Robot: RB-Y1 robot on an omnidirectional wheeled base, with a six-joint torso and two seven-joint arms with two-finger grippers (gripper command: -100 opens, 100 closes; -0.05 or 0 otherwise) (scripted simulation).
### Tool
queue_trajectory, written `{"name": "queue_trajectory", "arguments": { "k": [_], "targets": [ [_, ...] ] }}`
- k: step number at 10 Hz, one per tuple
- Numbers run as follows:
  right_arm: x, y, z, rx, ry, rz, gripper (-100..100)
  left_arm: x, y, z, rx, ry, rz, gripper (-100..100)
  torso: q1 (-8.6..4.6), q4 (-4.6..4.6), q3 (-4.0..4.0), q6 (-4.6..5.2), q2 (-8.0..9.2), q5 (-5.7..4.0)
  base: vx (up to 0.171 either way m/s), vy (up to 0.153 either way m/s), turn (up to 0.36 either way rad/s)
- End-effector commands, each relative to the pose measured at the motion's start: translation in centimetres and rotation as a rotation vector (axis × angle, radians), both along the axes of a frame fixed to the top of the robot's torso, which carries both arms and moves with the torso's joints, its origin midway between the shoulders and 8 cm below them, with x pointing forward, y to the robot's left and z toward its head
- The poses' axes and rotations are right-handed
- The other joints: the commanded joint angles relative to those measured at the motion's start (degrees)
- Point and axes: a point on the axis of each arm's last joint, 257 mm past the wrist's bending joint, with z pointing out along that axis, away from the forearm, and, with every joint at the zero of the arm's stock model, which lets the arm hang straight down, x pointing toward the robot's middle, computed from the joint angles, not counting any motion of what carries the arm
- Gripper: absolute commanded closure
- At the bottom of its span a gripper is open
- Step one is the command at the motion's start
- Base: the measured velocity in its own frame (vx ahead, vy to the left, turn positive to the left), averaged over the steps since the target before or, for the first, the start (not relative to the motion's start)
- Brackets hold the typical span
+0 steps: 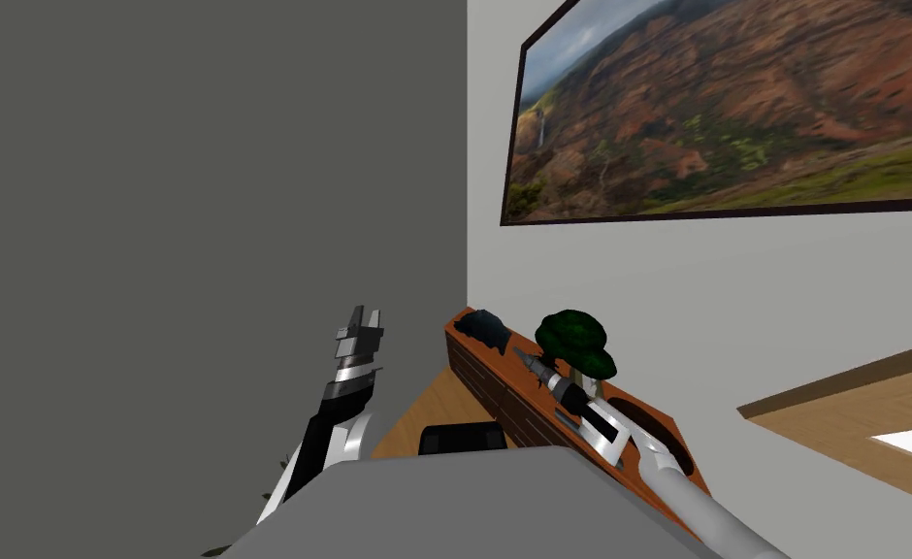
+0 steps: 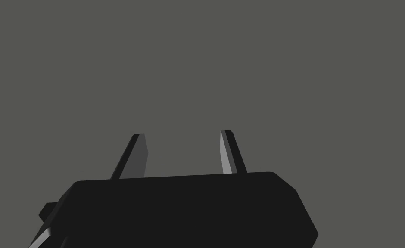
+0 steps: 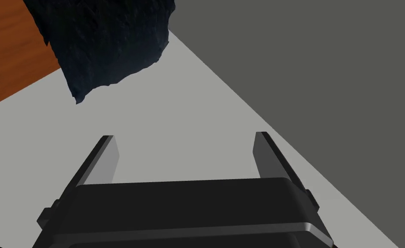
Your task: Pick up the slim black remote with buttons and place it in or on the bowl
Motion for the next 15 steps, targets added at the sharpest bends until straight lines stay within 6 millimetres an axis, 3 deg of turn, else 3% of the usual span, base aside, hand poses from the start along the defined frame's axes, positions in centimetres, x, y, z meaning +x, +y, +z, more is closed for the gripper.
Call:
{"name": "queue_trajectory", "arguments": {
  "k": [1, 2, 5, 7, 10, 11, 15],
  "targets": [
    [-0.6, -0.9, -1.6, -0.038, 0.029, 0.005, -100, 0.0, 0.0, 0.0, 0.0, 0.0, 0.0, 0, 0.0, 0.0, 0.0, 0.0, 0.0, 0.0, 0.009, -0.007, 0.096],
    [-0.7, -1.1, -1.8, -0.041, 0.034, 0.001, -100, 0.0, 0.0, 0.0, 0.0, 0.0, 0.0, 0, -0.01, 0.0, 0.0, 0.04, 0.0, 0.0, 0.005, -0.003, -0.016],
    [-3.2, -3.1, -6.0, -0.187, 0.12, 0.055, -100, 0.0, 0.0, 0.0, 0.0, 0.0, 0.0, 0, -0.03, 0.0, 0.0, 0.04, 0.0, -0.01, 0.006, -0.007, 0.143],
    [-3.5, -3.7, -6.4, -0.193, 0.132, 0.047, -100, 0.0, 0.0, 0.0, 0.0, 0.0, 0.0, 0, -0.04, 0.0, 0.01, 0.05, 0.02, -0.01, 0.003, -0.01, 0.041],
    [-6.8, -6.3, -10.4, -0.345, 0.225, 0.111, -100, 0.0, 0.0, 0.0, 0.0, 0.0, 0.0, 0, -0.03, 0.0, 0.01, 0.05, 0.02, -0.01, -0.001, -0.009, 0.15],
    [-7.0, -6.6, -10.6, -0.348, 0.232, 0.107, -100, 0.0, 0.0, 0.0, 0.0, 0.0, 0.0, 0, -0.04, 0.01, 0.02, 0.03, 0.04, 0.0, -0.004, -0.017, 0.077],
    [-11.1, -9.8, -14.1, -0.5, 0.33, 0.18, -100, 0.0, 0.0, 0.0, 0.0, 0.0, 0.0, 0, -0.04, 0.01, 0.03, 0.02, 0.06, -0.01, -0.01, -0.015, 0.121]
  ]
}}
